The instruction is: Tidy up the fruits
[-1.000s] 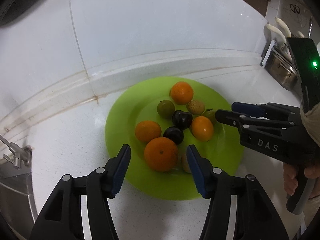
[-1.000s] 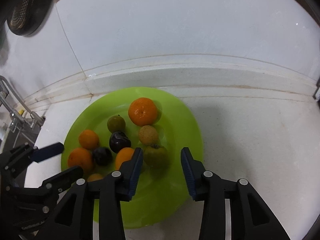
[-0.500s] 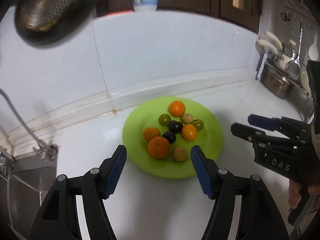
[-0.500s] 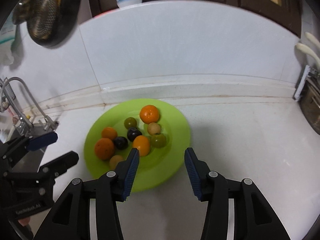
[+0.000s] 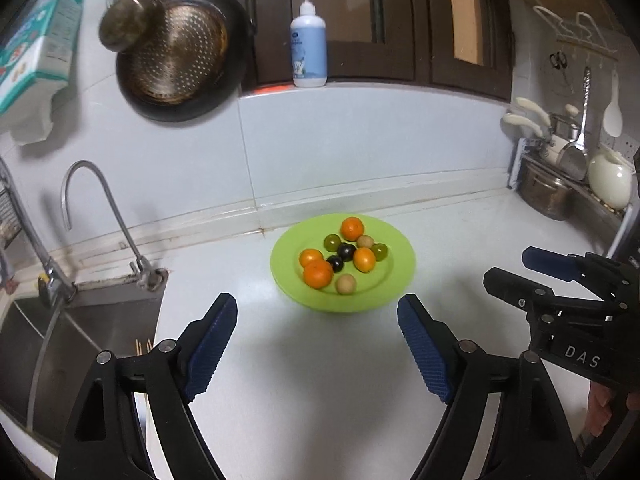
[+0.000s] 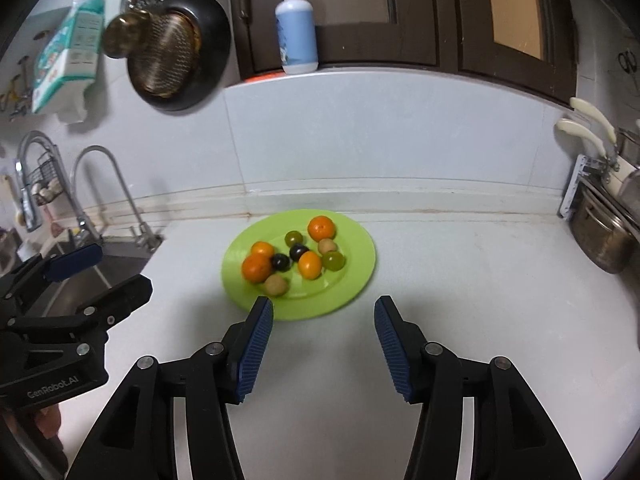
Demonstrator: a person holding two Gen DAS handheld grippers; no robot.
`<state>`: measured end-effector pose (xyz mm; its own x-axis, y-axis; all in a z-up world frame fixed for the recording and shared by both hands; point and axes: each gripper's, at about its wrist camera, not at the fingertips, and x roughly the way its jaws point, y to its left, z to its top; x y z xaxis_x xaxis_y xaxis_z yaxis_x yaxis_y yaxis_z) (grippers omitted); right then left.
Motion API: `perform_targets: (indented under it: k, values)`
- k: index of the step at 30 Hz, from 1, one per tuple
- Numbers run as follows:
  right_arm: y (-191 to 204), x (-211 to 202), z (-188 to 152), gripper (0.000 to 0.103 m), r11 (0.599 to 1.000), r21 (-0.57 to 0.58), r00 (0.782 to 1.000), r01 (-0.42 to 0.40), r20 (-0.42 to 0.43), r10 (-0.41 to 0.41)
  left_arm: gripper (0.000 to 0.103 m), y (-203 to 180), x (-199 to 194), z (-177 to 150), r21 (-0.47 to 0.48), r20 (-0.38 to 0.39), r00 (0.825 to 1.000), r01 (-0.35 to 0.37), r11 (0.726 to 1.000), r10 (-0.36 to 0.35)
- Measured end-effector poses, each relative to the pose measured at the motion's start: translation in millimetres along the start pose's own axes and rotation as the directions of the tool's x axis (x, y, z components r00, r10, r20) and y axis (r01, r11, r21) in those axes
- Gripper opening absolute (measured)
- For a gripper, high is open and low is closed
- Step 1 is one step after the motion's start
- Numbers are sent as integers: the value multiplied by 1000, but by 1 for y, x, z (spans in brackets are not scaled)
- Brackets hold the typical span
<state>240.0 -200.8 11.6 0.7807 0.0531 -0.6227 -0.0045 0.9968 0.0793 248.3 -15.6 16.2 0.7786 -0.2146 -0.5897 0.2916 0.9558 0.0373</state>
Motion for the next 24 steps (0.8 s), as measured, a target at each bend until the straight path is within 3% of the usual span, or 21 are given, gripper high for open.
perform_targets:
  k: [13, 24]
  values:
    - [8, -78, -55, 61, 1000, -19, 1000, 5, 19, -4, 90, -24, -84, -48, -13, 38, 997, -68, 998, 68]
    - [10, -127, -83, 61, 1000, -28, 999, -4, 46, 5, 94, -33, -128, -68, -35, 62, 994, -89, 995, 91]
